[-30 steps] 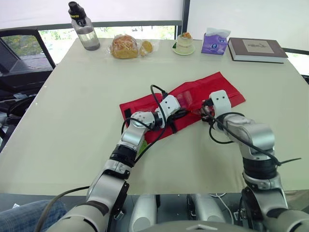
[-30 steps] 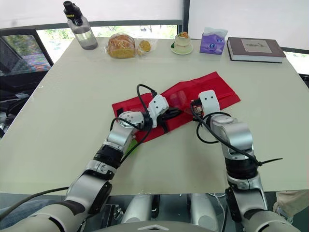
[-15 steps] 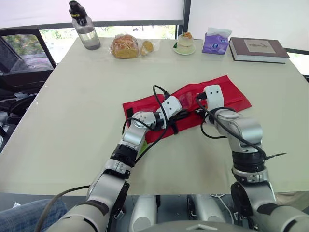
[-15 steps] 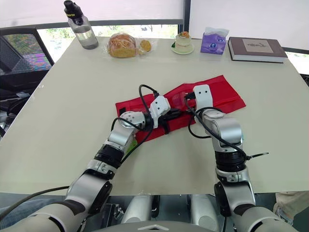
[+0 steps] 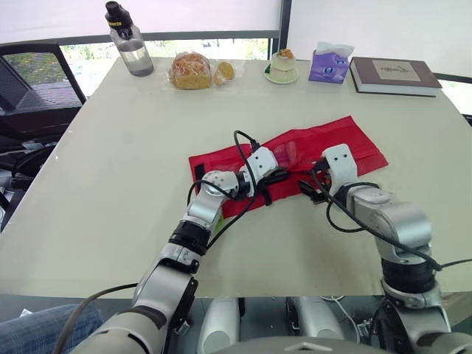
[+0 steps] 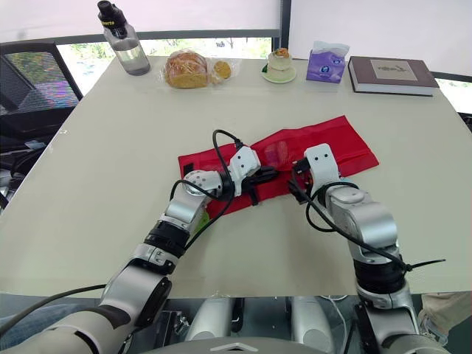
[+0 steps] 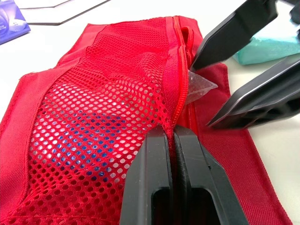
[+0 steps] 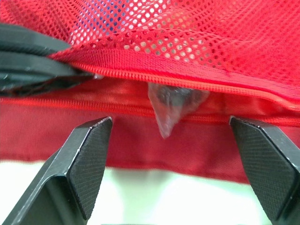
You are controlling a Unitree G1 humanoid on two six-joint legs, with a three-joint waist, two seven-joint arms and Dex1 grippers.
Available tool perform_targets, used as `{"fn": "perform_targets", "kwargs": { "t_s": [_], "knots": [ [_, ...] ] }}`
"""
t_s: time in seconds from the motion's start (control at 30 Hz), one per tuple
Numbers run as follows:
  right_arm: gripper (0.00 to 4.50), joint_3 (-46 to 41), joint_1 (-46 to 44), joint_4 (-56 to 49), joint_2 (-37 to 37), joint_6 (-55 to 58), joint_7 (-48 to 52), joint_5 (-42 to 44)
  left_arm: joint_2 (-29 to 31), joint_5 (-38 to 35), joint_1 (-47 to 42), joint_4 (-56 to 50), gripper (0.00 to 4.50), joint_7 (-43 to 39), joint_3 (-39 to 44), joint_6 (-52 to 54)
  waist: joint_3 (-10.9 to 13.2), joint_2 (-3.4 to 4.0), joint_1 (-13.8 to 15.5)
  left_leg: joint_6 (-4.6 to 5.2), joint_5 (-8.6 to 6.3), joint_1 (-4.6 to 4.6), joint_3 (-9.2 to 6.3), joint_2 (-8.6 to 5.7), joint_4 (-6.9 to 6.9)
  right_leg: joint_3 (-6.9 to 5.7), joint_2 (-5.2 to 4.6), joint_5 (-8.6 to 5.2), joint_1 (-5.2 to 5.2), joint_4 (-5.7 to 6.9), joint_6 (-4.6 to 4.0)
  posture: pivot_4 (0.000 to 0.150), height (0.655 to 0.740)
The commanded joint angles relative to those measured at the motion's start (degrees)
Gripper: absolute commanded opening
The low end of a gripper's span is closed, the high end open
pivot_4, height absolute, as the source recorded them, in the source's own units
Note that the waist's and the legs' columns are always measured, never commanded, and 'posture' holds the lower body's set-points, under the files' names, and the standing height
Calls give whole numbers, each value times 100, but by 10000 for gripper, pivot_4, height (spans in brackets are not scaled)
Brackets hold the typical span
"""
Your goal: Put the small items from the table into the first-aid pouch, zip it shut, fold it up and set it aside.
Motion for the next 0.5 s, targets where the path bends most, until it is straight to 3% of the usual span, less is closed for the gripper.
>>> {"fn": "perform_targets", "kwargs": {
  "t_s": [0.03, 0.27, 0.5],
  "knots": [
    [34063, 54, 209, -505, -284, -38, 122, 81, 22, -38, -45, -49, 0, -6, 41, -93, 0, 0, 1, 0, 0, 0, 0, 0, 0, 0, 0, 0, 0, 0, 0, 1500, 7400],
    [361, 378, 145, -27, -226, -716, 18, -118, 6, -35, -45, -75, 0, -18, -4, -70, 0, 0, -14, 0, 0, 5, 1, 0, 0, 3, 1, 0, 0, 2, 0, 1500, 7400],
    [361, 583, 15, 576, -90, -1546, -108, -372, 9, -31, 25, -161, 0, -71, -48, -57, 0, 0, -2, 0, 0, 2, 4, 0, 0, 4, 1, 0, 0, -2, 0, 1500, 7400]
  ]
}}
